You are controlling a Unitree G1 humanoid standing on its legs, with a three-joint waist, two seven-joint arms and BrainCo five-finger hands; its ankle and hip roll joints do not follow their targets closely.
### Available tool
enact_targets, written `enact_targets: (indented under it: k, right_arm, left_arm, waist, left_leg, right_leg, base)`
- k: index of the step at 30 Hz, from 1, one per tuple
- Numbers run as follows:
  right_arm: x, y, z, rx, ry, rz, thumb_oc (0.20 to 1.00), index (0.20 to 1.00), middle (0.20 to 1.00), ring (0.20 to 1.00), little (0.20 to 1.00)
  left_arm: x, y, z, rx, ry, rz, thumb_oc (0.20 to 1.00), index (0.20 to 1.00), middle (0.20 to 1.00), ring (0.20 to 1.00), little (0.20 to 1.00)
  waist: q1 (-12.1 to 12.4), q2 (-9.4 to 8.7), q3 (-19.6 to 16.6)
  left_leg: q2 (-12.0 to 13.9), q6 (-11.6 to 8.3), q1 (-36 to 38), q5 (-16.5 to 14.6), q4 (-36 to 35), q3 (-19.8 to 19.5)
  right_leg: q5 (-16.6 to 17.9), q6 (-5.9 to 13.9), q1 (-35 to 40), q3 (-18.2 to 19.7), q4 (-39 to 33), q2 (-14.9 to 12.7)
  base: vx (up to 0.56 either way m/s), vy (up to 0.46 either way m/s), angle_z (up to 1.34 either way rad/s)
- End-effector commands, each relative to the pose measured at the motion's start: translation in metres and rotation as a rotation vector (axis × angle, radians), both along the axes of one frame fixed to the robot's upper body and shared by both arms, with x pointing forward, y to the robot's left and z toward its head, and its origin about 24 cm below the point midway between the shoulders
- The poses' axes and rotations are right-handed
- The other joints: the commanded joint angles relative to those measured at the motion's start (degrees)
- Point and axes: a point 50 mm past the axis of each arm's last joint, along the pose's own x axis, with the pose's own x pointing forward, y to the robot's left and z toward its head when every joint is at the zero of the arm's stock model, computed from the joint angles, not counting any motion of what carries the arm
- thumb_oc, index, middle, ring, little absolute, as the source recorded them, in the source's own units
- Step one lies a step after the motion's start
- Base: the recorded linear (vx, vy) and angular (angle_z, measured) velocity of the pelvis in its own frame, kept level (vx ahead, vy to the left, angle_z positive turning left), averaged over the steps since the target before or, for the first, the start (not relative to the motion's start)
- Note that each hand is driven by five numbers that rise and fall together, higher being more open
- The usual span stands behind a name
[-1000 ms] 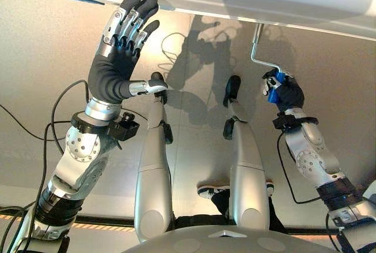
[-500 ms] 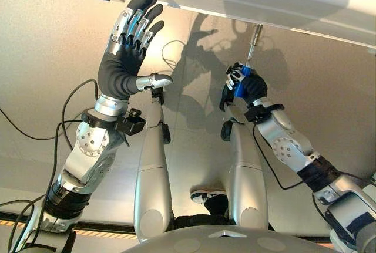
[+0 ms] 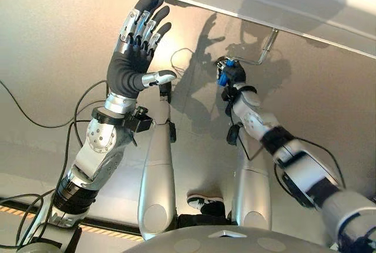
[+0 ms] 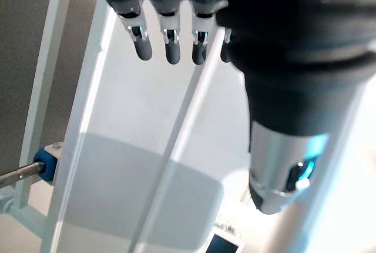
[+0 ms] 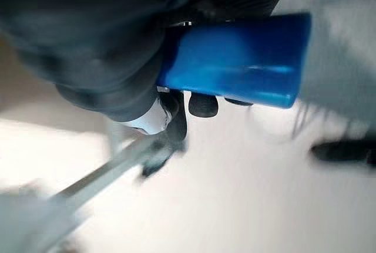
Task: Raise the hospital bed
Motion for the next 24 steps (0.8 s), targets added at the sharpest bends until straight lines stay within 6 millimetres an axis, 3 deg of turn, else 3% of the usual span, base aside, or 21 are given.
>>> enact_targets:
  k: [1,2,3,11,16,17,18,24]
  right_arm:
    - [0.017,0.021,0.052,-0.106,-0.130,0.085,0.200,0.200,0.200,0.200,0.200]
    - [0.017,0.020,0.053,-0.106,-0.131,0.085,0.200,0.200,0.200,0.200,0.200]
    - [0.019,-0.007,0.032,-0.148,-0.031,-0.004,0.200,0.200,0.200,0.200,0.200]
    - [-0.001,-0.092,-0.021,-0.198,0.198,-0.240,0.200,0.200,0.200,0.200,0.200]
    - [-0.024,-0.148,-0.039,-0.174,0.267,-0.419,0.200,0.200,0.200,0.200,0.200]
    - [-0.024,-0.148,-0.039,-0.174,0.267,-0.420,0.200,0.200,0.200,0.200,0.200]
    - [-0.036,-0.168,-0.047,-0.164,0.305,-0.483,0.200,0.200,0.200,0.200,0.200]
    - [-0.073,-0.223,-0.060,-0.126,0.357,-0.670,0.200,0.200,0.200,0.200,0.200]
  left_arm:
    - [-0.023,-0.016,0.023,-0.058,-0.149,-0.158,1.000,1.000,1.000,1.000,1.000]
    - [-0.023,-0.016,0.023,-0.058,-0.150,-0.159,1.000,1.000,1.000,1.000,1.000]
    - [-0.023,-0.022,0.025,-0.055,-0.163,-0.179,1.000,1.000,1.000,1.000,1.000]
    - [-0.023,-0.028,0.028,-0.025,-0.190,-0.214,1.000,1.000,1.000,1.000,1.000]
    - [-0.023,-0.027,0.027,-0.007,-0.193,-0.215,1.000,1.000,1.000,1.000,1.000]
    - [-0.023,-0.027,0.027,-0.008,-0.193,-0.216,1.000,1.000,1.000,1.000,1.000]
    - [-0.023,-0.026,0.027,0.007,-0.194,-0.213,1.000,1.000,1.000,1.000,1.000]
    - [-0.022,-0.023,0.025,0.030,-0.188,-0.208,1.000,1.000,1.000,1.000,1.000]
  waist:
    - [1.21,3.41,-1.33]
    - [1.25,3.43,-1.33]
    - [1.39,4.10,-1.33]
    - [0.86,6.18,-1.33]
    - [-0.27,6.57,-1.33]
    - [-0.22,6.58,-1.33]
    - [-0.79,6.62,-1.33]
    - [-2.36,6.42,-1.33]
  left_leg:
    - [-1.33,0.03,-0.47,-7.92,6.63,0.18]
    - [-1.32,0.03,-0.53,-7.95,6.67,0.17]
    - [-1.43,0.03,-0.99,-7.96,6.92,0.12]
    - [-1.39,0.25,-1.46,-7.89,6.90,0.57]
    - [-0.90,0.21,-1.64,-8.04,7.24,1.37]
    - [-0.90,0.21,-1.61,-8.04,7.23,1.41]
    - [-0.72,0.19,-1.67,-8.04,7.20,1.63]
    - [0.02,0.08,-1.39,-8.24,7.54,2.44]
  right_leg:
    - [2.83,3.78,3.52,-0.60,-5.74,-1.48]
    - [2.81,3.78,3.46,-0.60,-5.70,-1.47]
    - [2.55,3.82,2.88,-0.48,-5.26,-1.52]
    - [1.86,3.81,1.08,0.65,-4.15,-1.18]
    - [1.43,3.79,-0.37,1.55,-3.13,-0.74]
    - [1.41,3.79,-0.38,1.59,-3.09,-0.74]
    - [1.32,3.81,-0.88,1.85,-2.88,-0.55]
    - [1.00,3.55,-2.41,2.94,-1.89,0.37]
  base:
    - [0.00,0.016,0.07]
    - [0.01,0.017,0.10]
    - [0.01,0.007,0.09]
    - [0.00,0.005,0.04]
    - [0.00,-0.008,-0.02]
    - [0.00,-0.026,-0.06]
    - [0.00,-0.023,-0.06]
    - [0.00,-0.029,-0.06]
